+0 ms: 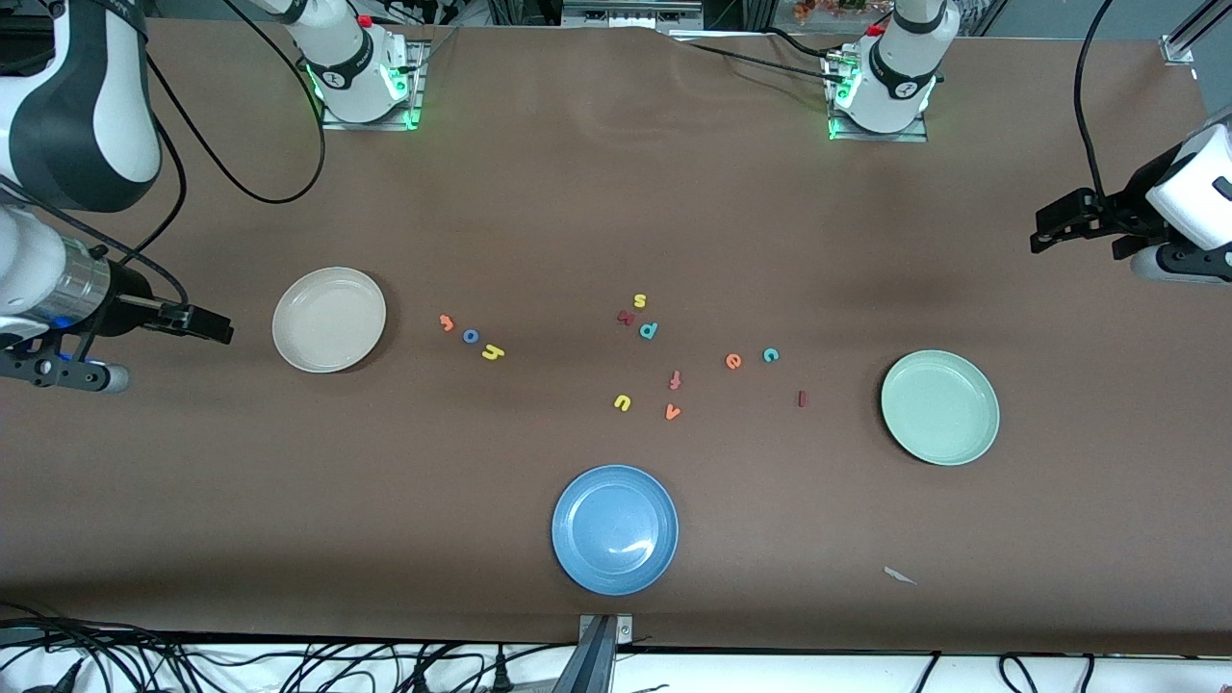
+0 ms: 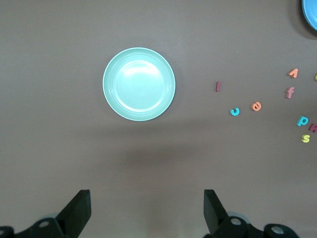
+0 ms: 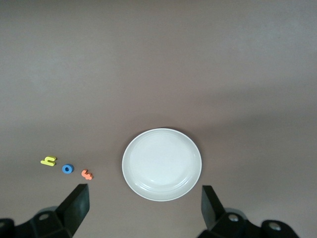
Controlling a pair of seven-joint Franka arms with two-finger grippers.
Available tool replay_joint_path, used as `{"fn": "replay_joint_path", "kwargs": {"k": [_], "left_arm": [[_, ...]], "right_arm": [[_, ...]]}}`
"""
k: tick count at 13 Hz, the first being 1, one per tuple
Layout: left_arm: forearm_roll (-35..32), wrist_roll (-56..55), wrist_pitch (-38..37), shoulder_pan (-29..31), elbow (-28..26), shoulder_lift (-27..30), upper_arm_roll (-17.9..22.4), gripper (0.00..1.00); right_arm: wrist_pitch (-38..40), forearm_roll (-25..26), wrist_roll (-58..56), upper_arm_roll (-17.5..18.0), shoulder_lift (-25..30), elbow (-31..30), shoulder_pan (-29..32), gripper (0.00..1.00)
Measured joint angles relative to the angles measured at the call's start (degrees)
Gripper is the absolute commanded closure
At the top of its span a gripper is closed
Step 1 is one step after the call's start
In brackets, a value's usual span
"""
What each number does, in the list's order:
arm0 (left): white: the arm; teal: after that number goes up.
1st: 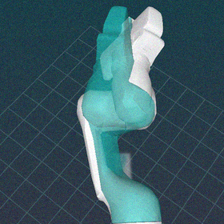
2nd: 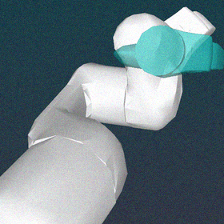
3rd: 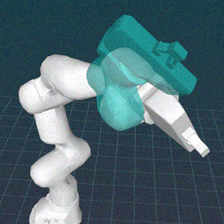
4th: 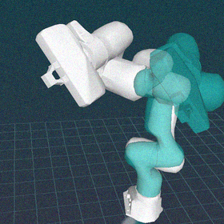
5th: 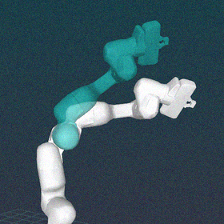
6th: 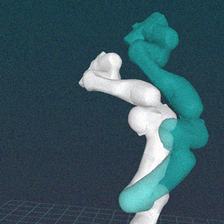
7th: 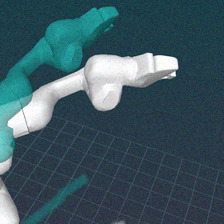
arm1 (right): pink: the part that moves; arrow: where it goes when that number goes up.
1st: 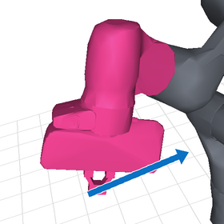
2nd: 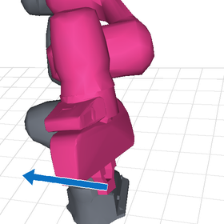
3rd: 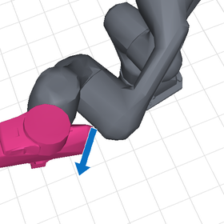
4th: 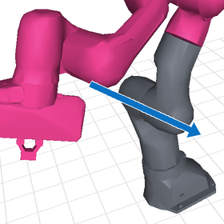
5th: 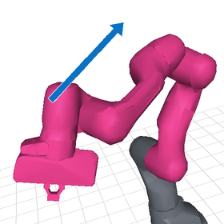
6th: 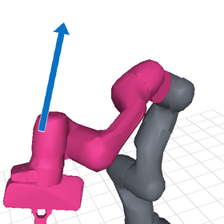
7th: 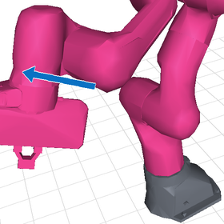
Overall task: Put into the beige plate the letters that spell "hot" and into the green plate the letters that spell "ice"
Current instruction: 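Move the right gripper to the orange f while the left gripper reaches the pink l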
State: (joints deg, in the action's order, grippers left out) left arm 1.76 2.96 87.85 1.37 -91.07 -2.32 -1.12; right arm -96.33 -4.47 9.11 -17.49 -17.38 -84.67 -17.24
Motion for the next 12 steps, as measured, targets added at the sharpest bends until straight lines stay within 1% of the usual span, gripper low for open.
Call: {"fn": "replay_joint_path", "kwargs": {"k": [5, 9, 11, 12], "left_arm": [[0.0, 0.0, 0.0, 0.0, -0.04, -0.01, 0.0, 0.0], [0.0, 0.0, 0.0, -0.01, -0.19, -0.07, 0.0, 0.0], [0.0, 0.0, 0.09, -0.02, -0.35, -0.14, -0.01, 0.0], [0.0, 0.0, 0.19, -0.03, -0.44, -0.17, -0.04, 0.0]], "right_arm": [[-0.03, -0.03, 2.01, 1.12, 0.03, -0.04, -2.76, 0.0], [-0.63, -0.04, 2.3, 1.64, -0.69, -1.27, -7.28, 0.01], [-4.23, -0.1, 2.49, 2.42, -1.18, -3.81, -10.13, 0.01], [-6.5, -0.1, 2.52, 3.67, -1.33, -5.59, -10.8, 0.01]]}}
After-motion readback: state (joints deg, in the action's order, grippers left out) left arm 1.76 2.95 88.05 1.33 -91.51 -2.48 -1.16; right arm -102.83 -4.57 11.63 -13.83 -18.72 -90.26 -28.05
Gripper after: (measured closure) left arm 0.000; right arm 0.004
